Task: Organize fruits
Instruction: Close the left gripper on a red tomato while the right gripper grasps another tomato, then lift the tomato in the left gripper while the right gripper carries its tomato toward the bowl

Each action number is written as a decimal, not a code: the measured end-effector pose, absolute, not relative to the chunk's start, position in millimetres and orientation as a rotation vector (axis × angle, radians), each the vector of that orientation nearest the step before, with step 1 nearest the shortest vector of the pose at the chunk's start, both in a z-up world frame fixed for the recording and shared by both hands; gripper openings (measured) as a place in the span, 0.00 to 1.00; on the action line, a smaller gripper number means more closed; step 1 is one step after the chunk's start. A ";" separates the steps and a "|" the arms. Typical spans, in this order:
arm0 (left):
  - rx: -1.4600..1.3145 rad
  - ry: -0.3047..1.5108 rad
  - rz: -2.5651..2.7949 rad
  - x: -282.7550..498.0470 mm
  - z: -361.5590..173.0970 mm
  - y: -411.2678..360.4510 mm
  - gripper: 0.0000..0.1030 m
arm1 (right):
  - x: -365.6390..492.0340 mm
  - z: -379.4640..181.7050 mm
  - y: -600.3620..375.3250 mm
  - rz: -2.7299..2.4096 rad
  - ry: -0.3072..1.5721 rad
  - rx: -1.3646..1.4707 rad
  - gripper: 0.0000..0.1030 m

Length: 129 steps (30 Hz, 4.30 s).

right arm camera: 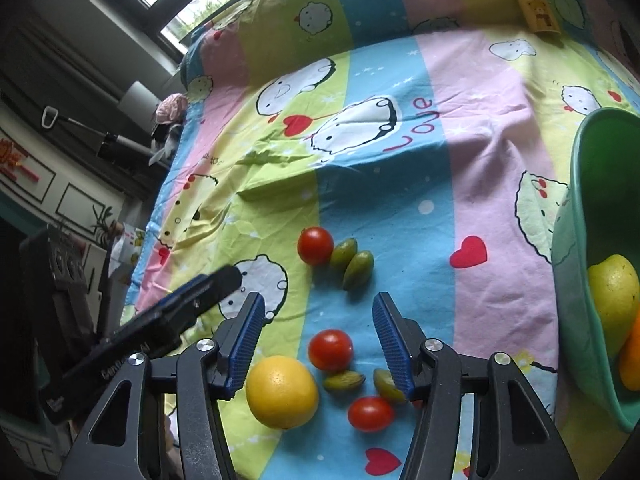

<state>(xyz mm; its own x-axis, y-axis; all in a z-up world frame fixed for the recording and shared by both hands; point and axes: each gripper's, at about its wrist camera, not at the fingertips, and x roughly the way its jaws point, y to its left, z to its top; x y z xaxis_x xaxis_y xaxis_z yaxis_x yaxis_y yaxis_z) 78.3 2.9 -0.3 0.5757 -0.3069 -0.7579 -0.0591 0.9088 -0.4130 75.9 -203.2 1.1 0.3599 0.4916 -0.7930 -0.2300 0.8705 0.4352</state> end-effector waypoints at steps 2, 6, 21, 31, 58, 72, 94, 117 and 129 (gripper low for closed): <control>-0.423 0.986 -0.156 88.7 -3.2 -0.3 0.56 | 76.1 -7.2 -198.5 0.475 1.145 0.253 0.45; -0.401 1.039 -0.172 109.8 -7.7 -13.1 0.51 | 76.4 -19.4 -189.0 0.498 1.193 0.243 0.41; -0.380 1.128 -0.231 133.0 -34.9 -34.6 0.48 | 75.1 -28.3 -177.6 0.469 1.218 0.153 0.39; -0.358 1.106 -0.239 132.3 -37.1 -41.1 0.32 | 78.0 -33.6 -176.3 0.460 1.225 0.138 0.33; -0.382 1.044 -0.233 100.8 -18.9 -33.2 0.31 | 93.5 -28.5 -215.9 0.257 1.158 0.216 0.32; -0.384 1.059 -0.219 94.2 -21.3 -29.8 0.31 | 95.4 -36.7 -209.1 0.257 1.198 0.178 0.32; -0.405 1.031 -0.253 86.7 -12.2 -33.1 0.31 | 91.3 -25.7 -214.9 0.252 1.146 0.192 0.32; -0.429 0.950 -0.365 72.6 15.8 -45.6 0.31 | 78.5 11.7 -251.5 0.240 1.004 0.326 0.32; -0.371 0.888 -0.455 67.4 39.6 -80.3 0.31 | 63.9 37.9 -283.7 0.216 0.878 0.403 0.32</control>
